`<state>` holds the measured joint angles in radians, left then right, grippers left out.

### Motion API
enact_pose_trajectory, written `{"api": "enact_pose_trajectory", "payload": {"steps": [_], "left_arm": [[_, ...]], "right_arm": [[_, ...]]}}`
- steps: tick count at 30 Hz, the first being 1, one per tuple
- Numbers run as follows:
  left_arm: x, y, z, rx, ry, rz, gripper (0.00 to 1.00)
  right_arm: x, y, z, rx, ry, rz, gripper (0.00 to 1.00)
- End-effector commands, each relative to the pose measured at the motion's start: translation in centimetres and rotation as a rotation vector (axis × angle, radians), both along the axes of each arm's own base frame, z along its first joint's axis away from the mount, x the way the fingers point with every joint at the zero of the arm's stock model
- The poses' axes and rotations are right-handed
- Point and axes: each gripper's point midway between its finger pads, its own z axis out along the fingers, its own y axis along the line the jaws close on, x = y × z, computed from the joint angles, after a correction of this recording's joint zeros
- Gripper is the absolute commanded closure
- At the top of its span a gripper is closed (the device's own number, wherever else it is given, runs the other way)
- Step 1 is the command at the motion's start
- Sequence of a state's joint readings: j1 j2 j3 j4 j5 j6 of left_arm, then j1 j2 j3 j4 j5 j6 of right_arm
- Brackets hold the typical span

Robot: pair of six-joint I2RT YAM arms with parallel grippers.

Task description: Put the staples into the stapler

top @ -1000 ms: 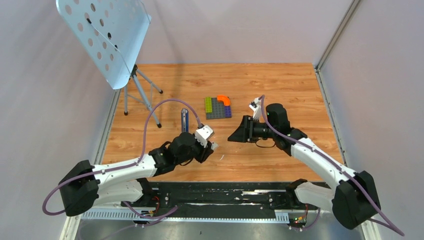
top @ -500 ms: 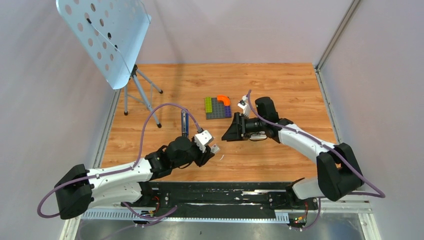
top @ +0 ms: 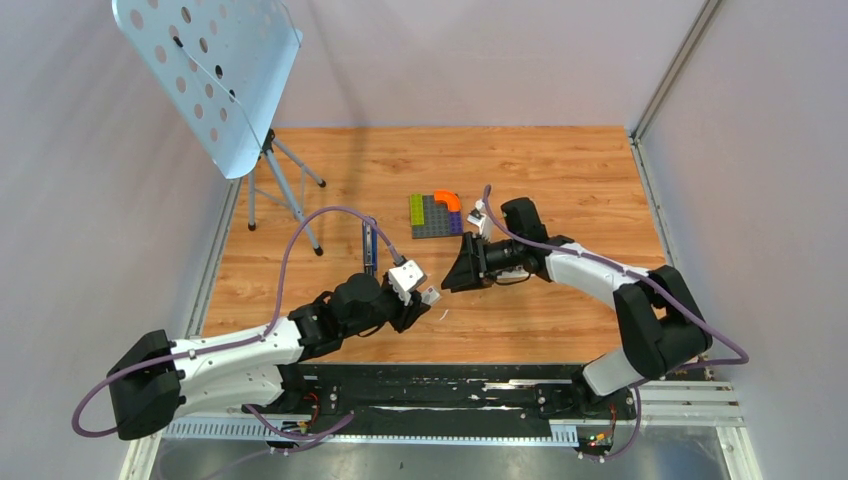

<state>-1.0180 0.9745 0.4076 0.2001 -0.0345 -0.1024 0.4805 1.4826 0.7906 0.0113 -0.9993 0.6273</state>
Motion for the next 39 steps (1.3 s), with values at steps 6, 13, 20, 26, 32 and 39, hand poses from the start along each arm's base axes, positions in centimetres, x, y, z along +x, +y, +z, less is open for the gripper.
{"api": "enact_pose_trajectory", "payload": {"steps": [6,13,20,26,32,39], "left_arm": [[0.2,-1.1,1.3,-0.032,-0.042,-0.017,0.64],[0.2,-1.2,1.4,-0.031,-0.053,-0.023,0.64],[0.2,-1.2,1.5,-0.029,-0.064,-0.027,0.64],[0.3,-1.3,1.5,-0.026,-0.076,-0.027,0.64],[0.6,-1.0,0.9,-0.003,-0.074,-0.013,0.64],[0.6,-0.7,-0.1,0.027,-0.057,-0.006,0.64]], "right_arm": [[-1.2,0.9,-0.7,0.005,0.027,0.065,0.45],[-1.4,1.3,-1.0,-0.002,0.037,0.079,0.46],[-1.9,1.7,-1.5,-0.008,0.049,0.103,0.47],[-2.3,1.8,-1.7,-0.003,0.061,0.122,0.48],[-2.1,1.1,-1.4,-0.047,0.044,0.102,0.50],[-0.7,-0.1,0.8,-0.059,-0.021,0.040,0.45]]}}
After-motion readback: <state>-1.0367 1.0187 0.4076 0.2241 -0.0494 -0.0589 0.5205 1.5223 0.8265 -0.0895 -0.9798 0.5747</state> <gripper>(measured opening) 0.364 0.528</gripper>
